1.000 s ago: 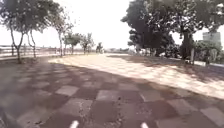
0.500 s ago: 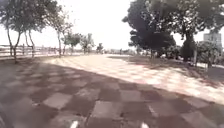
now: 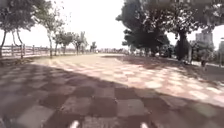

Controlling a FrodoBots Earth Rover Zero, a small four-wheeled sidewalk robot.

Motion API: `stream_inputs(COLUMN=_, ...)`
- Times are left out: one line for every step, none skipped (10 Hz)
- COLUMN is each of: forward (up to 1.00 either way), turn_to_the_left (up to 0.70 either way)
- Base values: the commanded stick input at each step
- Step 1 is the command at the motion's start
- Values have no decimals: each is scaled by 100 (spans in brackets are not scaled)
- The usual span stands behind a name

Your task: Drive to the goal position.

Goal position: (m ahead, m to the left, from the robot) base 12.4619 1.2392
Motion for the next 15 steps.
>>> stream_inputs(forward=70, turn_to_the_left=0)
stream_inputs(forward=70, turn_to_the_left=0)
stream_inputs(forward=70, turn_to_the_left=0)
stream_inputs(forward=70, turn_to_the_left=0)
stream_inputs(forward=70, turn_to_the_left=0)
stream_inputs(forward=70, turn_to_the_left=0)
stream_inputs(forward=70, turn_to_the_left=0)
stream_inputs(forward=70, turn_to_the_left=0)
stream_inputs(forward=70, turn_to_the_left=0)
stream_inputs(forward=70, turn_to_the_left=0)
stream_inputs(forward=70, turn_to_the_left=0)
stream_inputs(forward=70, turn_to_the_left=0)
stream_inputs(forward=70, turn_to_the_left=0)
stream_inputs(forward=70, turn_to_the_left=0)
stream_inputs(forward=70, turn_to_the_left=0)
